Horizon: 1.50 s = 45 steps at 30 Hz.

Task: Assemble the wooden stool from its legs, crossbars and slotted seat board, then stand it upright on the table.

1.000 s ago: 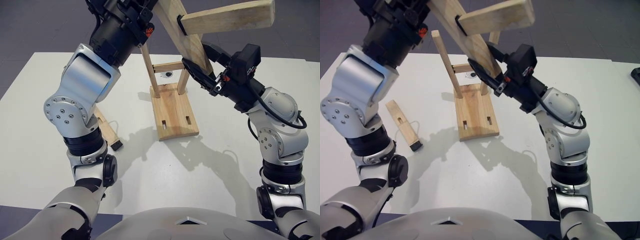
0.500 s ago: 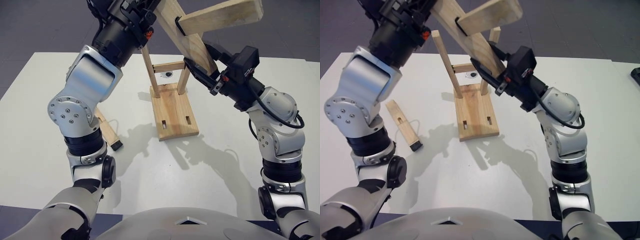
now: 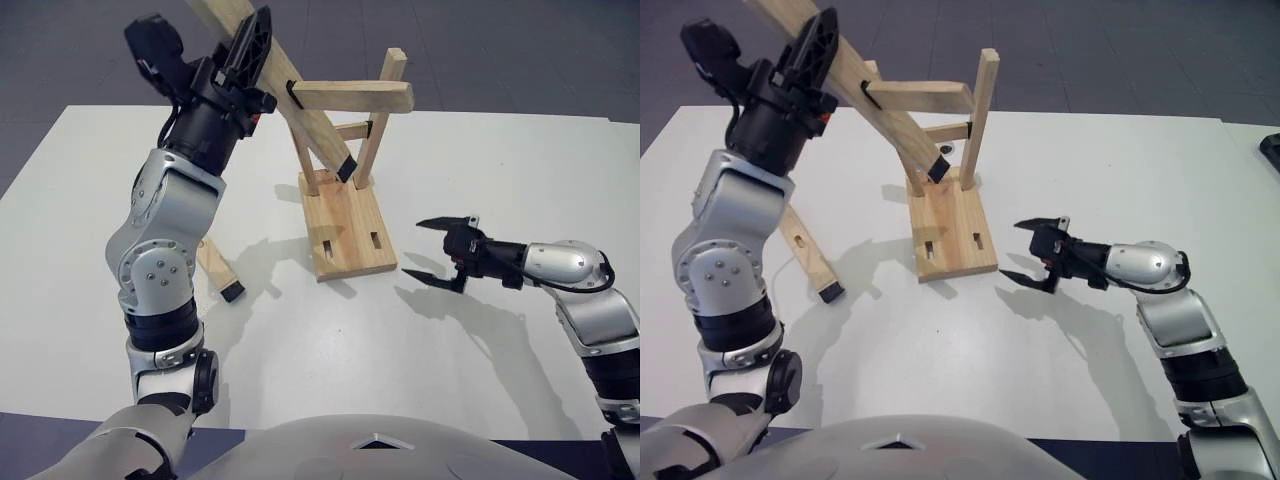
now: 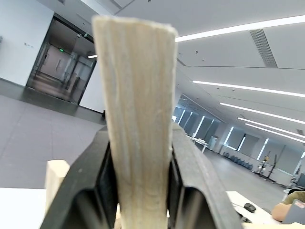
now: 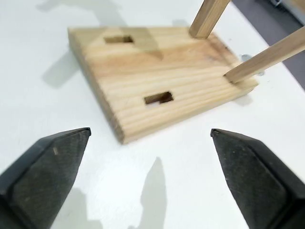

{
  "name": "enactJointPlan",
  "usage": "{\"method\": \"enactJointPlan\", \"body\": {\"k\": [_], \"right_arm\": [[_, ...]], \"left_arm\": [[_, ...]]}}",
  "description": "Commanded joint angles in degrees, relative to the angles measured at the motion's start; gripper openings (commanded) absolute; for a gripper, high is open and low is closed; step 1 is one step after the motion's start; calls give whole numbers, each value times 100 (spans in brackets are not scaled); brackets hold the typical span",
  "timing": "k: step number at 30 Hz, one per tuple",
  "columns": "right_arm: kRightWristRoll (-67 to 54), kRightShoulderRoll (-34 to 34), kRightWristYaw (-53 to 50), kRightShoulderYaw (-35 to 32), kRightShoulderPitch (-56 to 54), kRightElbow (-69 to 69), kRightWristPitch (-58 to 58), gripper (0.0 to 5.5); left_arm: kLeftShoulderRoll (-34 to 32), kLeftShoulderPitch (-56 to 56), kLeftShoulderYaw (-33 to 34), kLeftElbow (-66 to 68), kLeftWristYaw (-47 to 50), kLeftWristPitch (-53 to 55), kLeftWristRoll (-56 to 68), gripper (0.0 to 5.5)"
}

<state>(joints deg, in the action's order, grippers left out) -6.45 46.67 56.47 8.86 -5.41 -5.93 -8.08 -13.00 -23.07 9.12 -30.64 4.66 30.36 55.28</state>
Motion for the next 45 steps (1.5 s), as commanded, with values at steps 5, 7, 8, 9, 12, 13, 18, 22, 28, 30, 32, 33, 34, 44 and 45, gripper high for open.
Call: {"method": "enactJointPlan", "body": {"k": [5,7,8,9,12,13,18,22,28,30,32,33,34,44,45], "right_arm": [[-323,-451,135,188,241,452,-572,540],[-597,-599,164,222,262,206,-952,540],[-750,-681,155,242,257,52,-1210,540],[-901,-744,150,254,255,-106,-1480,540],[-1265,-975,6,256,187,-466,-2202,540],[-1326,-1110,-114,247,130,-510,-2347,540],[-1277,-1766,-850,263,-196,-368,-2696,540],[-1135,-2192,-1408,261,-385,-124,-2709,540],[-871,-2698,-2082,259,-529,248,-2548,540],[-814,-2745,-2098,346,-503,252,-2471,540],[-808,-2637,-2016,371,-432,108,-2523,540],[-803,-2517,-1919,393,-383,4,-2539,540],[-808,-2404,-1828,399,-320,-98,-2532,540],[-339,-2220,-1809,827,-240,-13,-2370,540],[-263,-2332,-1992,804,-314,113,-2368,540]], "left_arm": [[307,897,85,-887,997,249,240,105],[383,945,84,-953,1223,244,194,105],[400,952,74,-962,1297,247,144,105],[413,959,62,-962,1356,247,112,105],[396,1008,25,-898,1464,267,-19,105],[370,1025,-6,-868,1476,282,-118,105],[354,1111,-233,-726,1451,308,-637,105],[295,1202,-410,-630,1280,285,-1118,105],[331,1209,-532,-510,1043,290,-1545,105],[314,1215,-577,-482,967,296,-1701,105],[328,1155,-585,-483,913,321,-1780,105],[333,1103,-568,-494,896,335,-1796,105],[347,1056,-548,-507,880,348,-1808,105],[382,736,-503,-402,663,431,-1994,105],[374,755,-519,-401,642,455,-2023,105]]}}
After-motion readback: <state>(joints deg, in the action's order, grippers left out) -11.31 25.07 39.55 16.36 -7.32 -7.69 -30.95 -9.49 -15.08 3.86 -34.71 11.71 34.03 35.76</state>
